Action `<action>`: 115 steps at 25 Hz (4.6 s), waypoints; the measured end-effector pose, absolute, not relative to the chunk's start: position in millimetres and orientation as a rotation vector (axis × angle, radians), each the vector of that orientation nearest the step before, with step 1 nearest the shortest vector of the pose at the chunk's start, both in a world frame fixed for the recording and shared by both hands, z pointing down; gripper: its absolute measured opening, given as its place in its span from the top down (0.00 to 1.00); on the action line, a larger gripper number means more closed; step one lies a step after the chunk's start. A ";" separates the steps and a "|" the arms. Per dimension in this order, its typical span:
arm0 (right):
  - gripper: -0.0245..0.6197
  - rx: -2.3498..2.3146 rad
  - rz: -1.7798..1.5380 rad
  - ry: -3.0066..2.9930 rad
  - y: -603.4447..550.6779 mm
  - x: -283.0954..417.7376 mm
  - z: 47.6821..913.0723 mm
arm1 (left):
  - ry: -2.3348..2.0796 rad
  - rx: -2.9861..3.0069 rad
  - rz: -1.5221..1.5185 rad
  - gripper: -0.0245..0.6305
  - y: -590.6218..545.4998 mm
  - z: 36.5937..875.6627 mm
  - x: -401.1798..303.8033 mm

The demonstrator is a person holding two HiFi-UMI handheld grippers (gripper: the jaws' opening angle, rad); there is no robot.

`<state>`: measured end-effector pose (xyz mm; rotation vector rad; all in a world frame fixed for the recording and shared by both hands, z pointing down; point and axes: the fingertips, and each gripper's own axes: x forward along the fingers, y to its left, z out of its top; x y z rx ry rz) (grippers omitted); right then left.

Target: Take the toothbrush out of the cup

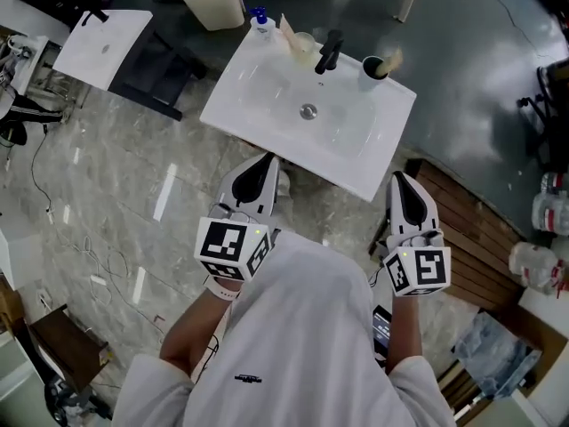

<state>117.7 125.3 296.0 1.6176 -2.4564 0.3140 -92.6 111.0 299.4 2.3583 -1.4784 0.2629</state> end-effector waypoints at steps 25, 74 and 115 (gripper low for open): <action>0.95 1.688 0.328 -2.407 -35.1 104.1 289.5 | -1.362 2.342 0.290 0.95 -59.8 309.0 -97.0; 0.95 1.596 0.650 -2.313 -130.8 90.0 388.8 | -1.442 2.140 0.392 0.84 -241.2 447.6 -112.2; 0.95 1.695 0.449 -2.392 -94.9 109.2 318.1 | -1.592 2.246 0.265 0.95 -177.4 330.5 -129.3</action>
